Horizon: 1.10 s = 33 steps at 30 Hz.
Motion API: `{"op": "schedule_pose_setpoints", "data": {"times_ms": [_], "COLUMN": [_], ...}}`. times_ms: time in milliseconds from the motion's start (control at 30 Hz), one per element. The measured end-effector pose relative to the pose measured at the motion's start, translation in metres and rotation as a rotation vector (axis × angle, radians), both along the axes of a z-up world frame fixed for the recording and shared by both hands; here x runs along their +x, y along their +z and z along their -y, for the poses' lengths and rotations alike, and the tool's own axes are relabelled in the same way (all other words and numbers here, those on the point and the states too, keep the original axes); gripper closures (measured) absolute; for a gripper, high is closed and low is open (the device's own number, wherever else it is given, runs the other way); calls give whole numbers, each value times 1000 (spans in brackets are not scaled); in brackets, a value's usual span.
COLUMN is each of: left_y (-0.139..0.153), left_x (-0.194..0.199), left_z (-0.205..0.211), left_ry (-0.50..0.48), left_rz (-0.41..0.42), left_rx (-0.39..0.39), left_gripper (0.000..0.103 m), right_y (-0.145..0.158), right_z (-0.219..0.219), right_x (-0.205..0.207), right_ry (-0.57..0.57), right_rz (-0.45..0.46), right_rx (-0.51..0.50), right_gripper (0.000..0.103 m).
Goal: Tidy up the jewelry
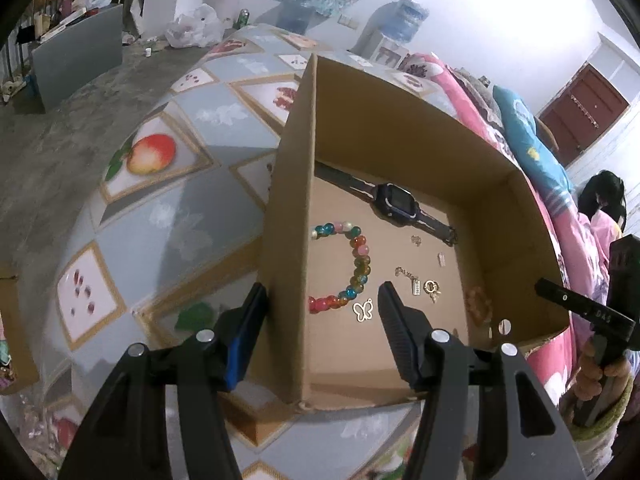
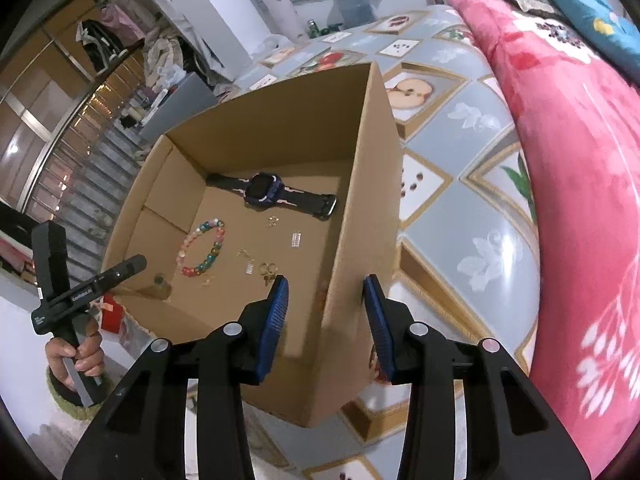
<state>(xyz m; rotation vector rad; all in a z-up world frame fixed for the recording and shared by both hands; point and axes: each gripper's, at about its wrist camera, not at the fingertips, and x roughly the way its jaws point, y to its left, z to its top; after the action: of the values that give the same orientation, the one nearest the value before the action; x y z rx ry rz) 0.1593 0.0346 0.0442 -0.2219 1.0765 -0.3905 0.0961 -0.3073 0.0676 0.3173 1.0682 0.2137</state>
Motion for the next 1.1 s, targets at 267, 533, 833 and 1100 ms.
{"op": "schedule_pose_setpoints", "data": {"times_ms": [267,533,833,1100], "left_y": [3,-1,6,29], "left_x": [-41,-61,-79,-122], "left_z": [-11,-12,-15,-27], "left_ry": [14,25,59,140], "left_rz": [-14,4,119,289], "left_rx": [-19,-5,24,52], "left_gripper": [48,48,45,17], "right_y": [6,-4,0,5], "right_z": [-5,-6,2,10], "right_x": [-42,-63,-83,-136], "right_ry": [6,-6,-68,-159], "right_rz": [15,0,97,209], "right_rx": [38,71,88,-29], "right_gripper": [64,64,56,37]}}
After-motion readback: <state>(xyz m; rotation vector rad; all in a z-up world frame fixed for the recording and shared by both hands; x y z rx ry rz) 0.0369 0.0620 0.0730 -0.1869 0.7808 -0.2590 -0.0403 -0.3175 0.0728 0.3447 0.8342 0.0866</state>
